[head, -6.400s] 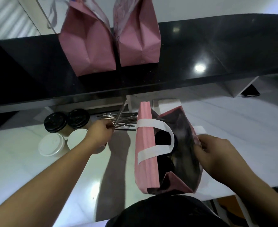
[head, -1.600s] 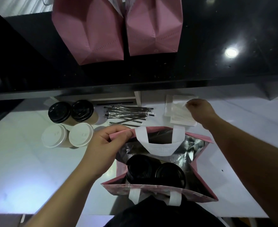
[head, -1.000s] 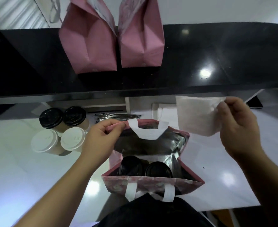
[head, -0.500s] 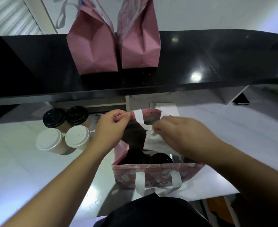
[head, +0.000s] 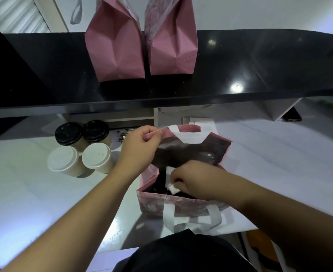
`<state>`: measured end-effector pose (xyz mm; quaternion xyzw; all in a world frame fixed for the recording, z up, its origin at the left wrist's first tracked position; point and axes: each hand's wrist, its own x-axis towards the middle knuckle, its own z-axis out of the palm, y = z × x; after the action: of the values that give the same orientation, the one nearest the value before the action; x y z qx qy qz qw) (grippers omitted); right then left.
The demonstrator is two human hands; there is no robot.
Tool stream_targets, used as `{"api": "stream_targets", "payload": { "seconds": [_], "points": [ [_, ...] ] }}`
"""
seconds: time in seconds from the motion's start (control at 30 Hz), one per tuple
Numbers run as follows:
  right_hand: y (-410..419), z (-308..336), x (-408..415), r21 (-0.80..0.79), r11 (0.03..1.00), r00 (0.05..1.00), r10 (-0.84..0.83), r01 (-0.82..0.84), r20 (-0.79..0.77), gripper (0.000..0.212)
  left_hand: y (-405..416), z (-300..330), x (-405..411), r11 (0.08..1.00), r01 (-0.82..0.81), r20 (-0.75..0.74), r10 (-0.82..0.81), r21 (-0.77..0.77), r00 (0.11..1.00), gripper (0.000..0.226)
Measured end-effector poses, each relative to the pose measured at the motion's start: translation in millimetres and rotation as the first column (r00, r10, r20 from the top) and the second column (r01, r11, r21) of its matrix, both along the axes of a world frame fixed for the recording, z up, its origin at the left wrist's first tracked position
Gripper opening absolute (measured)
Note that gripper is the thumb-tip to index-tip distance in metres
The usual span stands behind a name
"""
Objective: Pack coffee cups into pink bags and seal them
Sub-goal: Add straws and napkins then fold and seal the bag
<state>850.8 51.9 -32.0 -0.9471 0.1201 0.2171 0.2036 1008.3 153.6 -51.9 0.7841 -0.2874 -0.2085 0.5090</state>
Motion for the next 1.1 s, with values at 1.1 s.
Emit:
{"api": "stream_targets", "payload": {
  "seconds": [1.1],
  "points": [
    [-38, 4, -127, 0.489, 0.777, 0.775, -0.569, 0.397, 0.275, 0.049, 113, -9, -31, 0.927, 0.375, -0.237, -0.364, 0.003, 0.901, 0.048]
  ]
}}
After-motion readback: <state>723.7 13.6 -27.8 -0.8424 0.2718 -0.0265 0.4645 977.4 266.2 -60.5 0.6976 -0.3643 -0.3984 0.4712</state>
